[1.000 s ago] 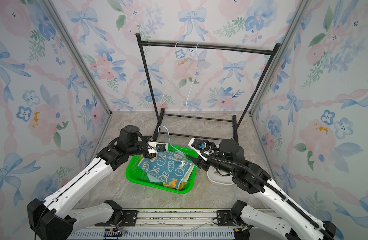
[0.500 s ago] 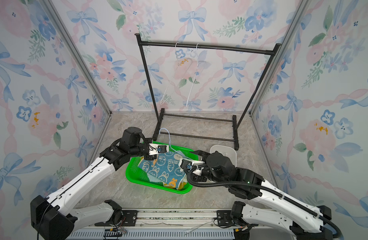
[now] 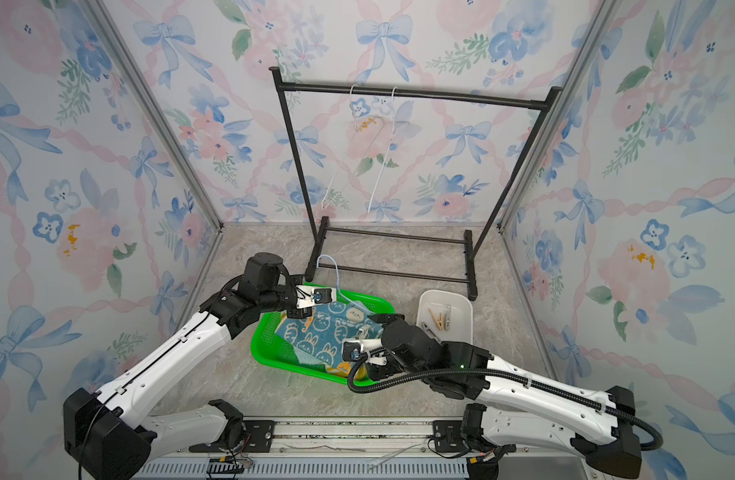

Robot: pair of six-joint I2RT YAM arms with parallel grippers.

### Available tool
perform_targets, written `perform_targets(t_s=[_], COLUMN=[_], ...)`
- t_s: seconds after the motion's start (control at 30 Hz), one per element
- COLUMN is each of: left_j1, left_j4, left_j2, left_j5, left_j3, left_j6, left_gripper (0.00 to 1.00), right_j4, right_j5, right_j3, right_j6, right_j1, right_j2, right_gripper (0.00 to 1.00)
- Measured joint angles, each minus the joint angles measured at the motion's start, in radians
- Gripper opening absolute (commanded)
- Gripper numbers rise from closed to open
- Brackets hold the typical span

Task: Remove the clothespins securing towels to the hanger
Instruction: Remove the clothespin from the hanger.

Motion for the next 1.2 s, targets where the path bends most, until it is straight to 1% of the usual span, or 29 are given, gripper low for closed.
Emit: perform_targets(t_s=[0.17, 0.37, 0.53, 0.83, 1.0, 1.2], left_j1=[0.001, 0.002, 0.004, 0.008, 0.008, 0.008], left_j4=[0.000, 0.000, 0.000, 0.000, 0.000, 0.000], left_j2=[0.000, 0.000, 0.000, 0.000, 0.000, 0.000], left_j5=[0.003, 0.008, 0.010, 0.011, 0.011, 0.010], left_j3=[0.000, 0.000, 0.000, 0.000, 0.000, 0.000], left_j6=[0.000, 0.000, 0.000, 0.000, 0.000, 0.000], left_gripper=[0.00, 0.00, 0.00, 0.00, 0.00, 0.00], right_j4=[0.048, 0.097, 0.119, 0.133, 0.137, 0.140], right_j5=[-0.001, 0.000, 0.000, 0.001, 0.010, 0.016], right_j3=[-0.032, -0.056, -0.056, -0.056, -0.056, -0.056], right_j6=[0.000, 0.016, 0.036, 0.066, 0.081, 0.092], right_j1=[0.002, -0.006, -0.031, -0.048, -0.051, -0.052], right_j2=[0.031, 0.074, 0.109, 0.121, 0.121, 0.118], right_gripper=[0.93, 0.81, 0.76, 0.59, 0.48, 0.32])
